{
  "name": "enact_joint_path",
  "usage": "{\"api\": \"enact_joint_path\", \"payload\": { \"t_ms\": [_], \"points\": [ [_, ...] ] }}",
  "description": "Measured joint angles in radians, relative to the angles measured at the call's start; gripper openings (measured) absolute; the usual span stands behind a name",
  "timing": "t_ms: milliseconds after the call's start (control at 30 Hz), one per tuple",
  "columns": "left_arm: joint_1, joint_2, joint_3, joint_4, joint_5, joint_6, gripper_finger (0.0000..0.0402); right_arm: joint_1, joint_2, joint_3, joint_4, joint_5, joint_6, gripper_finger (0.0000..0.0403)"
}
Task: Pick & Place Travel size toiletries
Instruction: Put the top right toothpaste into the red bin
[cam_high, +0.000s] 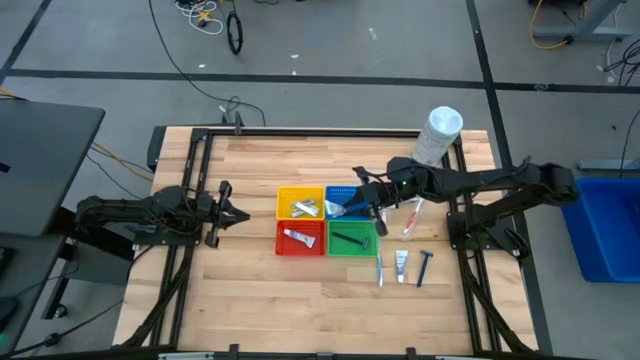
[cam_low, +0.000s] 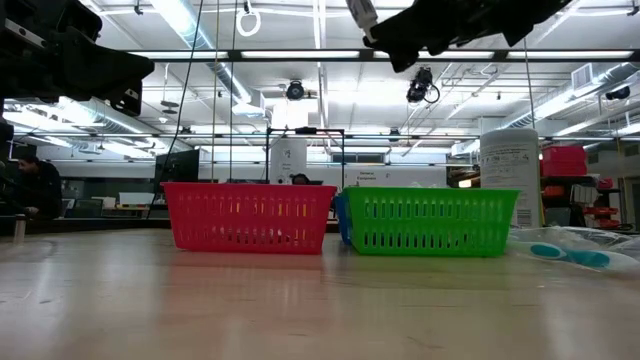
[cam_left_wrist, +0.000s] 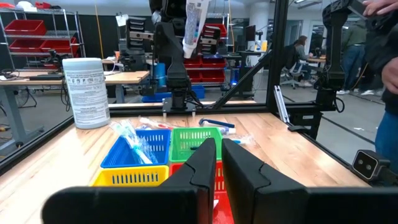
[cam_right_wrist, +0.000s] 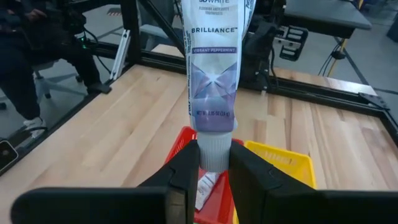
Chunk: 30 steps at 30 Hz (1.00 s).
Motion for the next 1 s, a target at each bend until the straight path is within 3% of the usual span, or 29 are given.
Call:
{"api": "enact_joint_path", "payload": {
  "t_ms": [433,1000],
  "points": [
    [0.0,0.0,0.0,-0.001,0.0,0.0,0.0032,0.0,0.091,0.14,0.001,0.0,0.0,0.0079],
    [0.0,0.0,0.0,-0.001,0.003,0.0,0.0032,0.035,0.2,0.178,-0.005,0.0,0.0,0.0079]
  ]
}}
